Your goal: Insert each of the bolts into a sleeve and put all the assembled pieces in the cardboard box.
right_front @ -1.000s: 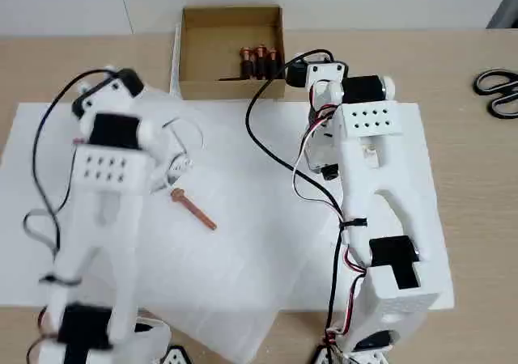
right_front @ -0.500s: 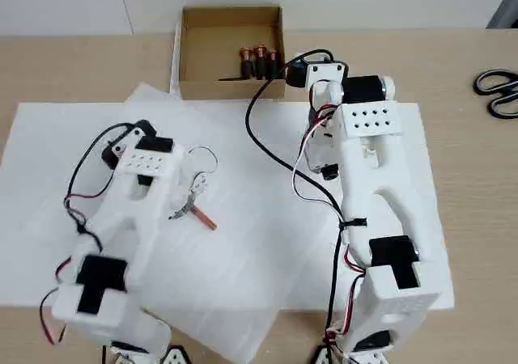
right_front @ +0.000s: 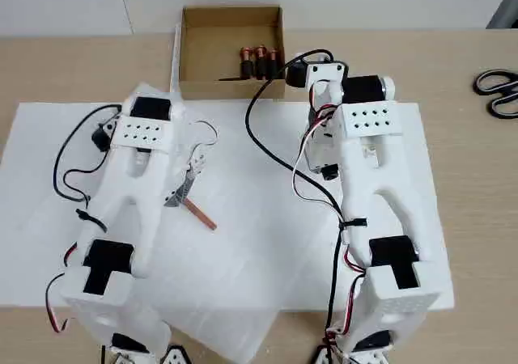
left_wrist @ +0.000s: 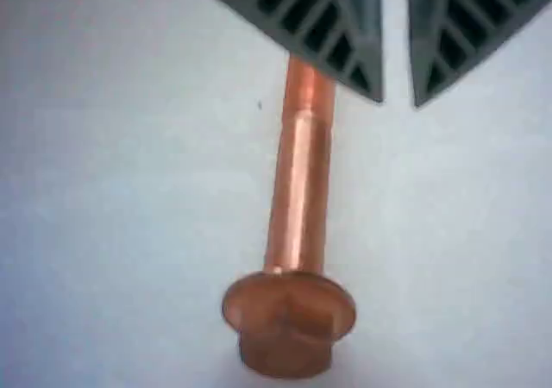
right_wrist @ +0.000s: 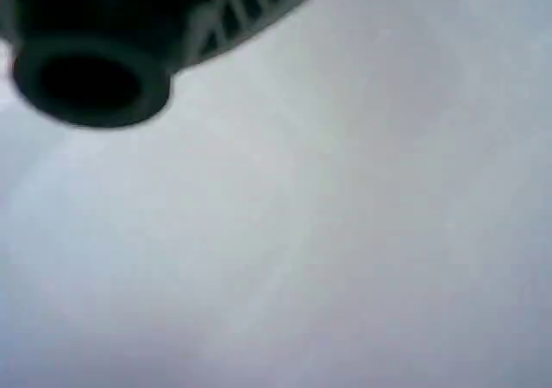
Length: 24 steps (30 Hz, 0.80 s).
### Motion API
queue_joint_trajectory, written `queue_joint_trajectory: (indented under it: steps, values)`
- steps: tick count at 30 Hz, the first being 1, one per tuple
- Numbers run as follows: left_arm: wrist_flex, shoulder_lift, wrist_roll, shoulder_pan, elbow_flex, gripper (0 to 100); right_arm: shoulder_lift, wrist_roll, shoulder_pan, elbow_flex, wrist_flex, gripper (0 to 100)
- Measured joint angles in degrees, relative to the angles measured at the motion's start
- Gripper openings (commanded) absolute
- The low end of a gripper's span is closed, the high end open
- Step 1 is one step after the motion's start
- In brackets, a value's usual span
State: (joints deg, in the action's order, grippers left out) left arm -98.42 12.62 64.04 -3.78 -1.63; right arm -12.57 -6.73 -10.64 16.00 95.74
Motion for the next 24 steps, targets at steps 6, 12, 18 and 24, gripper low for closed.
queue_joint_trajectory:
  steps: [6, 12, 18, 24]
  values:
    - [-0.5, 2.8, 0.0, 0.0, -0.9, 8, 0.0, 0.0, 0.0, 0.0, 0.0, 0.4]
    - [-0.5, 5.6, -1.1, 0.0, -4.2, 20, 0.0, 0.0, 0.0, 0.0, 0.0, 0.4]
    - [-0.7, 10.1, -1.1, 0.0, -5.2, 20, 0.0, 0.0, 0.3, 0.0, 0.0, 0.4]
    - [-0.9, 16.1, 0.5, 1.2, -6.3, 20, 0.0, 0.0, 0.4, 0.0, 0.0, 0.4]
